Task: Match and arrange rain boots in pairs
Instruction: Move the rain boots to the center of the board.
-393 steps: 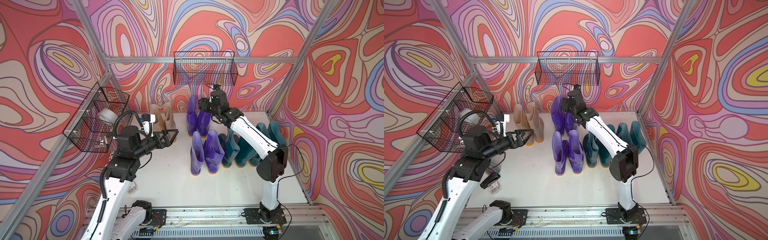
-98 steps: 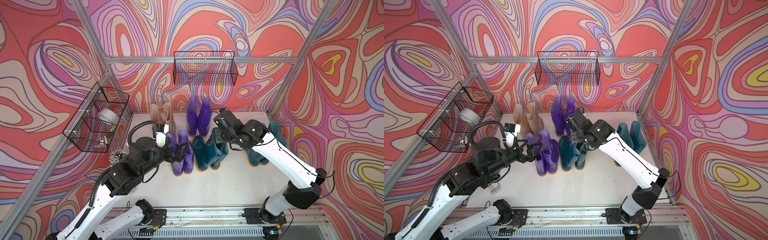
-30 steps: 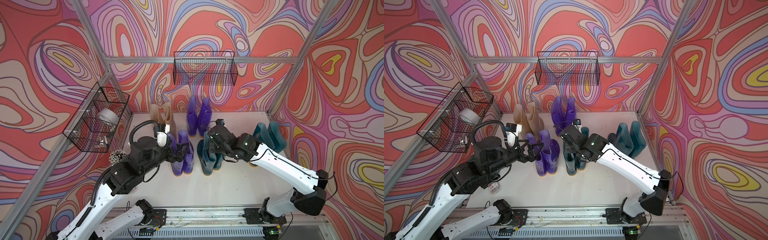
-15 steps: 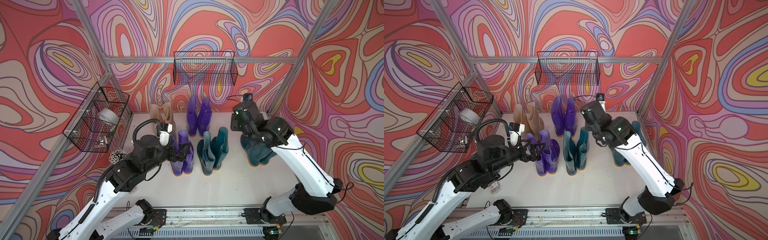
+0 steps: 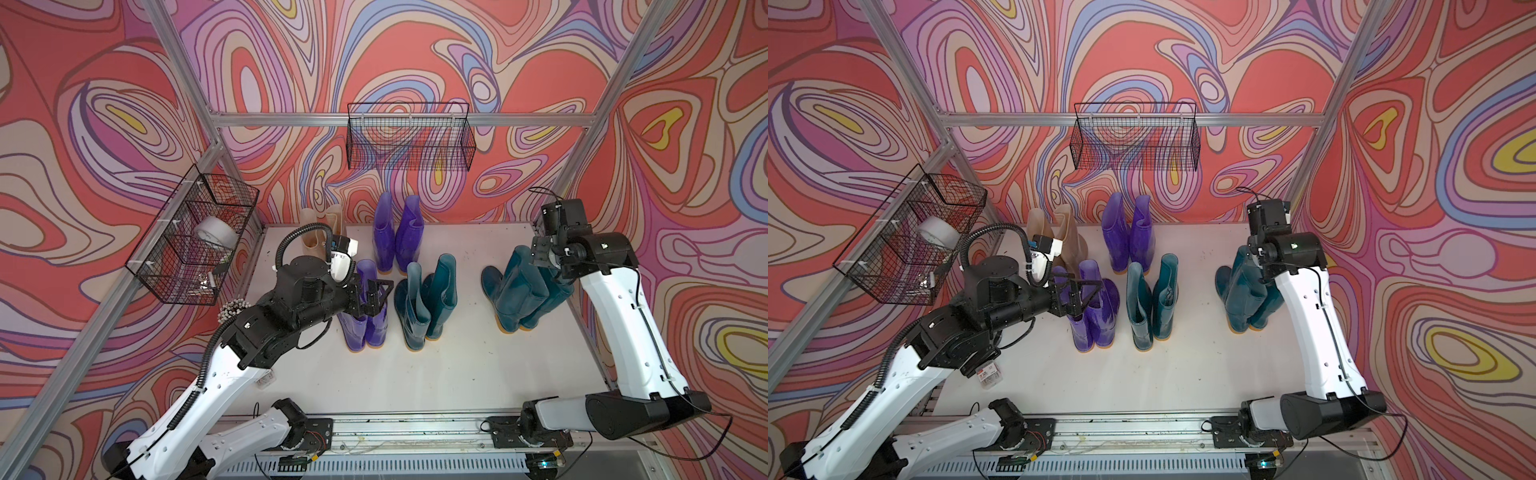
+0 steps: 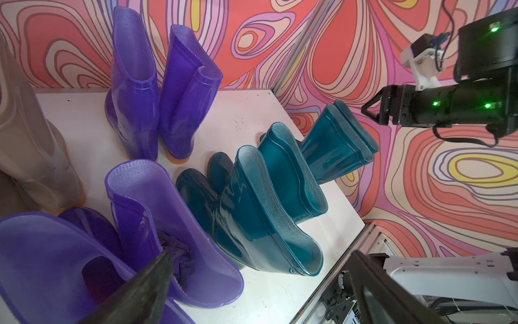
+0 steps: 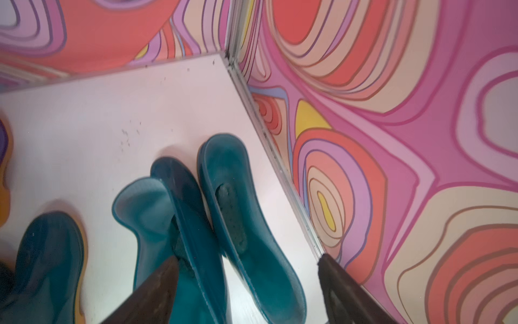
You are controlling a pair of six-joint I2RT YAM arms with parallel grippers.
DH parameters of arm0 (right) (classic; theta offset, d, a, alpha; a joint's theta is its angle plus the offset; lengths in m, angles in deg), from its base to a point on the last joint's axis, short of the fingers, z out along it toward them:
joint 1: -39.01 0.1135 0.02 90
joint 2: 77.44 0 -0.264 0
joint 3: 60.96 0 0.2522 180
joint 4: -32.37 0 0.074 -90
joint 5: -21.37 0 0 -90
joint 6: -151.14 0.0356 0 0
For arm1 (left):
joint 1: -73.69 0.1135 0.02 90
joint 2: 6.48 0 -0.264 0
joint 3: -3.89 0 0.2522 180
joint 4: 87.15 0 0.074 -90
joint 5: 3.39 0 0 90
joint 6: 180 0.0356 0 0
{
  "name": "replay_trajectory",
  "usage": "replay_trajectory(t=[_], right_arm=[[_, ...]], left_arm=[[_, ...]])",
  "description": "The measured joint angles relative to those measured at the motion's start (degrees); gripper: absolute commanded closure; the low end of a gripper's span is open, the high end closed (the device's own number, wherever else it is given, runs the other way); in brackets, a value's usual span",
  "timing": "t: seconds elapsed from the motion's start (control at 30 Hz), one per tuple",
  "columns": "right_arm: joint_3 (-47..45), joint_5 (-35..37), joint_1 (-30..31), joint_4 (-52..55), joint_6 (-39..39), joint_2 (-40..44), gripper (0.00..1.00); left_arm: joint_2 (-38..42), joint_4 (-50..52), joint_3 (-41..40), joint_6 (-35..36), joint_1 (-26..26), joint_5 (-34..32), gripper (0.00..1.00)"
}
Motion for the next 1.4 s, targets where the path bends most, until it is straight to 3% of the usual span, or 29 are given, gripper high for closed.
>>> replay_trajectory(t=[0.3, 0.43, 0.53, 0.73, 0.77, 1.07, 1.4], right_arm=[[-9.6, -8.0, -3.3, -2.7, -3.4, 2.0, 0.21], [-10.2, -11.7, -5.1, -4.2, -5.2, 0.8, 0.27], [-10.2, -16.5, -6.8, -5.3, -6.5, -0.2, 0.43], [-10.1, -21.8, -7.1, -6.2, -7.4, -1.3, 0.97], [-10.1, -21.9, -7.1, -6.2, -7.4, -1.3, 1.00], [-6.8, -23.5, -7.3, -6.6, -5.4, -2.7, 1.00], [11.7, -27.8, -6.4, -7.2, -4.0, -19.5, 1.00]], left_arm=[[-0.5, 0.6, 0.0, 0.5, 0.0, 1.0, 0.00], [-0.2, 0.6, -0.2, 0.3, 0.0, 1.1, 0.00], [-0.2, 0.5, -0.5, 0.3, 0.0, 1.1, 0.00], [0.0, 0.6, -0.8, 0.3, 0.0, 0.9, 0.00], [0.1, 0.6, -0.8, 0.4, 0.0, 0.7, 0.00], [0.5, 0.7, -0.7, 1.0, 0.0, -1.3, 0.00], [0.3, 1.6, 0.0, 1.9, 0.0, -3.8, 0.00]])
